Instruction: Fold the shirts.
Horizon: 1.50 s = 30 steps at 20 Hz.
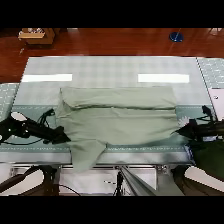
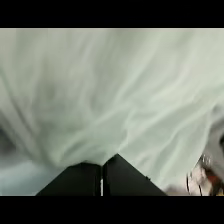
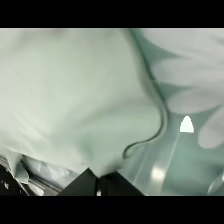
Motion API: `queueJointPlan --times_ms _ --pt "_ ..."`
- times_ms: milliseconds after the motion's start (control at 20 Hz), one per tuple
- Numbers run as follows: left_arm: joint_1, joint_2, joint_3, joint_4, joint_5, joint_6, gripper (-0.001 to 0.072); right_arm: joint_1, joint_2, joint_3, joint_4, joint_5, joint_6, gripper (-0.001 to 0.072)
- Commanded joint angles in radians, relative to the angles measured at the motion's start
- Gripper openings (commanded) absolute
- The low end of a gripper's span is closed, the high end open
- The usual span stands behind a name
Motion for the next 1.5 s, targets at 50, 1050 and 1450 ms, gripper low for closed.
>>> queueJointPlan --times_ms 50,1050,1450 --pt "0.001 0.117 0.141 -0.217 -0.055 0.034 0.0026 0.000 0.082 0.126 0.237 0.055 -0.022 0.0026" --pt "-0.021 -0.134 0.397 -0.408 0.166 0.058 0.0026 0.362 -0.031 0.327 0.212 -0.517 0.105 0.0025" --pt "-0.043 -0.317 0.598 -0.408 0.170 0.096 0.0026 0.502 -0.103 0.327 0.214 -0.851 0.075 0.0024"
